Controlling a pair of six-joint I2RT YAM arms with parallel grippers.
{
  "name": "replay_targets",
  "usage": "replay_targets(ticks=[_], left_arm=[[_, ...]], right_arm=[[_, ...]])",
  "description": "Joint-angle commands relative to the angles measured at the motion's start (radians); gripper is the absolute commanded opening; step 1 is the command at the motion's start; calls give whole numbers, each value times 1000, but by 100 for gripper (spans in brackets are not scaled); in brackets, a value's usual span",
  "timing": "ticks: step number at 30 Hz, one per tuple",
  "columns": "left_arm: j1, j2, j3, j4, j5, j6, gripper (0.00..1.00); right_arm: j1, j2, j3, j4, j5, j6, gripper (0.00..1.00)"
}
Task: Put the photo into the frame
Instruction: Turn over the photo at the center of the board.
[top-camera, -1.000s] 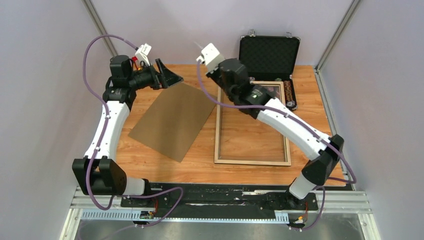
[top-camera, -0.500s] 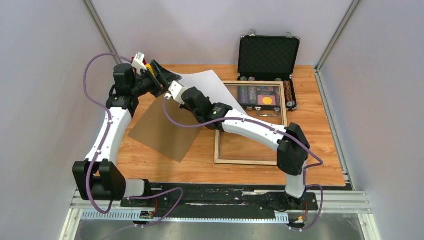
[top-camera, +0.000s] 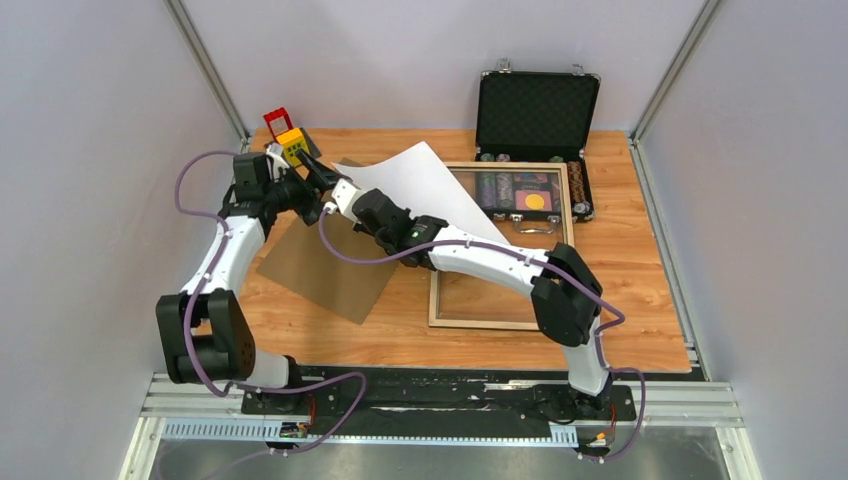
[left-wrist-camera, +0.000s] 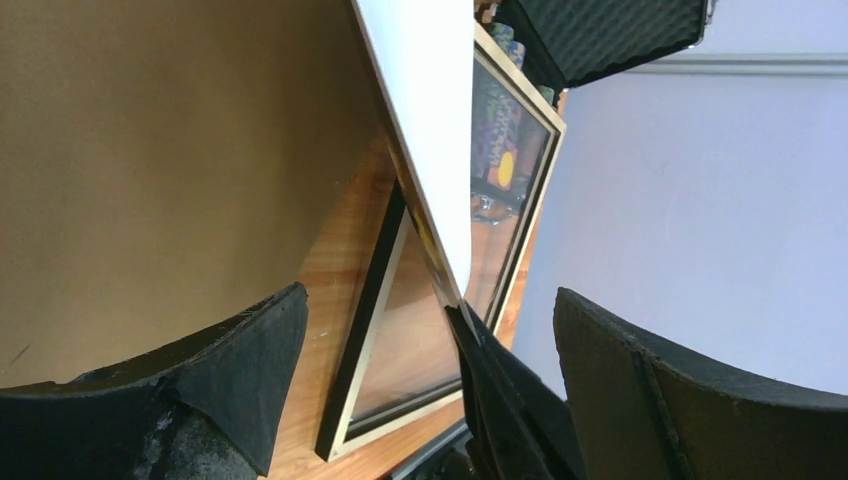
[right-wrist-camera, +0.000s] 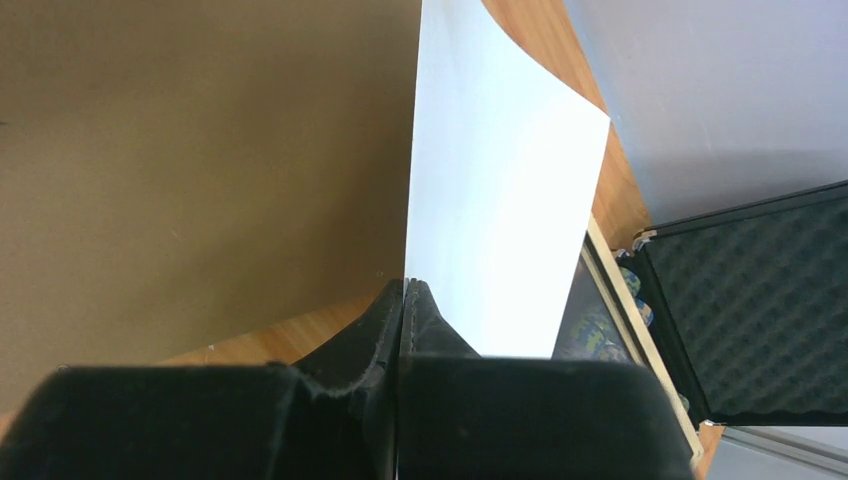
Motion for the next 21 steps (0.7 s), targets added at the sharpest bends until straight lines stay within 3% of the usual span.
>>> replay_targets(ticks=[1, 13, 21], left_arm=[[-2, 49, 18, 72, 43, -53, 99], [-53, 204, 14, 173, 50, -109, 90], [-74, 283, 17, 229, 59, -123, 76]], right_arm=[[19, 35, 46, 19, -2, 26, 0], [34, 112, 118, -6, 5, 34, 0], [36, 133, 130, -13, 6, 36, 0]])
